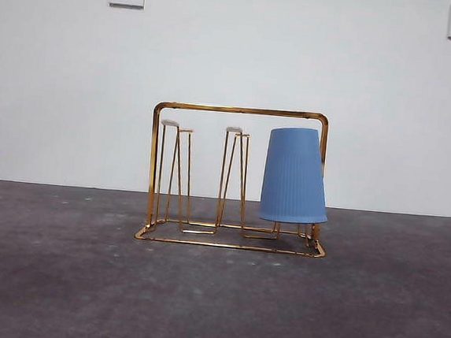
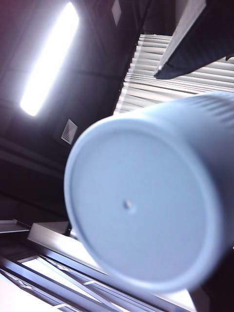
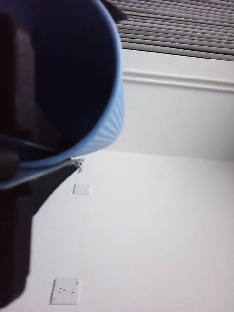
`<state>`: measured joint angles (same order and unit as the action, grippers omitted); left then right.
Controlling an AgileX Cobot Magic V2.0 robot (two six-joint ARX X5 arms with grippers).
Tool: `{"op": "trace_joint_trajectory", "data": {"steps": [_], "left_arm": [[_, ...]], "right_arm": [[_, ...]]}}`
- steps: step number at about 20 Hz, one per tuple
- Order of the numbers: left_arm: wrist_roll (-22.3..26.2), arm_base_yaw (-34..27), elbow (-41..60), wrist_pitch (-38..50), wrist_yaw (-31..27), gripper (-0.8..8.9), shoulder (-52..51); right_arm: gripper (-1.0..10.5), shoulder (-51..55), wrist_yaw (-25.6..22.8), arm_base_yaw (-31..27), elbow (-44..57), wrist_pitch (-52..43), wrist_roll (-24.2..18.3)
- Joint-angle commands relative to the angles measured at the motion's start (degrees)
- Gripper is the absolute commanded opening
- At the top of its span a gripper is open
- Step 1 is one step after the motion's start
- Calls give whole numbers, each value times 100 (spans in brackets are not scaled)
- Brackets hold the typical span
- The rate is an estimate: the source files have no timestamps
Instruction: Pick up cup 1,put cup 1 in the cup rack,pick up cup 2,put cup 2 in the cup rack
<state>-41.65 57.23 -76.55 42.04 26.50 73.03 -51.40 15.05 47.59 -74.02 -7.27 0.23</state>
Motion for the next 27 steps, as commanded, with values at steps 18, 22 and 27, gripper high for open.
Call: {"op": "trace_joint_trajectory", "data": {"steps": [18,22,27], "left_arm": [[-33,7,-4,131,52,-8,-52],[22,-85,-4,55,63,-8,-232],[511,-236,-4,-750,26,-7,-658]], "right_arm": [[135,33,-4,2,22,186,225],[191,160,-7,2,22,597,236],[192,466,-13,2,22,1154,210]]}}
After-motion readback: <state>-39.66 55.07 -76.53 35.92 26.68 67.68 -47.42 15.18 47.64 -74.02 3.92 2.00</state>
